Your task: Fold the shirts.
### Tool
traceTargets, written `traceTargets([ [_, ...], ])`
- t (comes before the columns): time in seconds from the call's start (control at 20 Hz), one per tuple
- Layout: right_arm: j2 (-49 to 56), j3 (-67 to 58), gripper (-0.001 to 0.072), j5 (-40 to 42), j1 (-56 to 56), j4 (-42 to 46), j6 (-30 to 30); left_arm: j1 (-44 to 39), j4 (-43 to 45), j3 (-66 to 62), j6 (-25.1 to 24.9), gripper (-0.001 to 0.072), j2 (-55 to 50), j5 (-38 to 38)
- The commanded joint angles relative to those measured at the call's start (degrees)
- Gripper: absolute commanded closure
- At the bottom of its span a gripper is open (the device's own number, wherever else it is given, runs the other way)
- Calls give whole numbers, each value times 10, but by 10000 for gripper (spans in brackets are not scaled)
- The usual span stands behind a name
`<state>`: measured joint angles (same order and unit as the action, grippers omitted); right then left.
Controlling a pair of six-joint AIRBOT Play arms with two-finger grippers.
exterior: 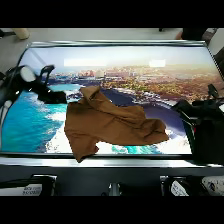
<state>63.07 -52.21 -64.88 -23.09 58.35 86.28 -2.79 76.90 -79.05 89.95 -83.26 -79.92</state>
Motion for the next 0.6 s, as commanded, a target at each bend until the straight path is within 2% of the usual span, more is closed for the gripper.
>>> traceTargets([
  [0.0,2,30,107,-60,-40,37,-9,73,-62,183,-29,167,77,35],
  [0.2,2,90,92,-68,-20,39,-20,85,-134,301,-56,179,80,110],
  [0.3,2,121,13,-79,-20,40,-24,73,-155,323,-60,179,70,144],
  [0.55,2,205,18,-31,-20,7,-67,40,-155,325,-56,179,37,183],
])
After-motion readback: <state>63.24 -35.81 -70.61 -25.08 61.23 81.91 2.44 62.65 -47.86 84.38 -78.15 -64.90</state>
